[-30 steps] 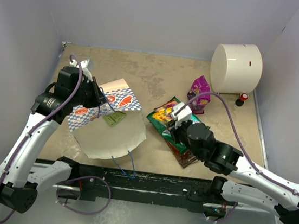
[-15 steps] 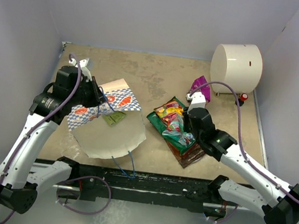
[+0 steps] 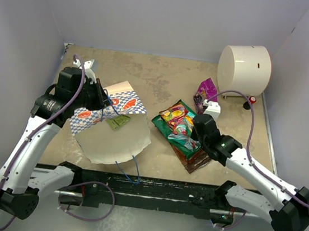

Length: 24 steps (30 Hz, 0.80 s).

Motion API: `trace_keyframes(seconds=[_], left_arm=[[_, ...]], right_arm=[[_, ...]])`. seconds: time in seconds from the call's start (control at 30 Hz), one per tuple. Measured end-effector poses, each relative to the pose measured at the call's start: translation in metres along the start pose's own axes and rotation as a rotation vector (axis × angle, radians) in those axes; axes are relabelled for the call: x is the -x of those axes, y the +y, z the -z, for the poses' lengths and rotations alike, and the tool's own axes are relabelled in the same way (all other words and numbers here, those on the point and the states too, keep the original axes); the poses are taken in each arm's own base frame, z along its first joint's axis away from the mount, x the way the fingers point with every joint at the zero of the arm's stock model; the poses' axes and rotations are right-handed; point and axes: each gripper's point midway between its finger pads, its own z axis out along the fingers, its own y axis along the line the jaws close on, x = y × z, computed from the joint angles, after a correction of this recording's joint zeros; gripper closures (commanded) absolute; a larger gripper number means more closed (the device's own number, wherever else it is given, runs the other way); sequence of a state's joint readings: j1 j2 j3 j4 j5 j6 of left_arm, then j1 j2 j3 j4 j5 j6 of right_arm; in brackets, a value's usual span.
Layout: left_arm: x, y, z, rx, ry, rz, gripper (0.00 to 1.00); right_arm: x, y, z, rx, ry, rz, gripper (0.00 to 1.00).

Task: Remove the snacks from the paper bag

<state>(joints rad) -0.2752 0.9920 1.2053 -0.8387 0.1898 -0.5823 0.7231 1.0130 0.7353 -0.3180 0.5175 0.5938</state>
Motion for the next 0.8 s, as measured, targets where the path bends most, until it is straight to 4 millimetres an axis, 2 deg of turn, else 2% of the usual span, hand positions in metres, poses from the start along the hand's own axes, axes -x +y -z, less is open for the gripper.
trace_keyframes(seconds=[0.17, 0.4, 0.53, 0.67, 0.8], left_arm=[[-0.001, -0.001, 0.000, -0.007, 0.005, -0.001, 1.00], [-0.001, -0.002, 0.000, -0.013, 0.008, -0.001, 1.00], [-0.001, -0.002, 0.000, -0.013, 0.008, -0.001, 1.00], [-0.002, -0.002, 0.000, -0.014, 0.009, -0.001, 1.00], [-0.002, -0.003, 0.001, -0.015, 0.009, -0.001, 1.00]], right_arm=[[-0.011, -0.006, -0.003, -0.056, 0.038, -0.064, 0.69], [-0.018, 0.004, -0.006, -0.022, 0.071, -0.110, 0.55], [-0.018, 0.008, -0.007, 0.001, 0.074, -0.108, 0.41], [-0.014, 0.008, -0.003, 0.020, 0.066, -0.050, 0.26], [0.009, 0.013, 0.008, 0.082, 0.008, 0.048, 0.20]])
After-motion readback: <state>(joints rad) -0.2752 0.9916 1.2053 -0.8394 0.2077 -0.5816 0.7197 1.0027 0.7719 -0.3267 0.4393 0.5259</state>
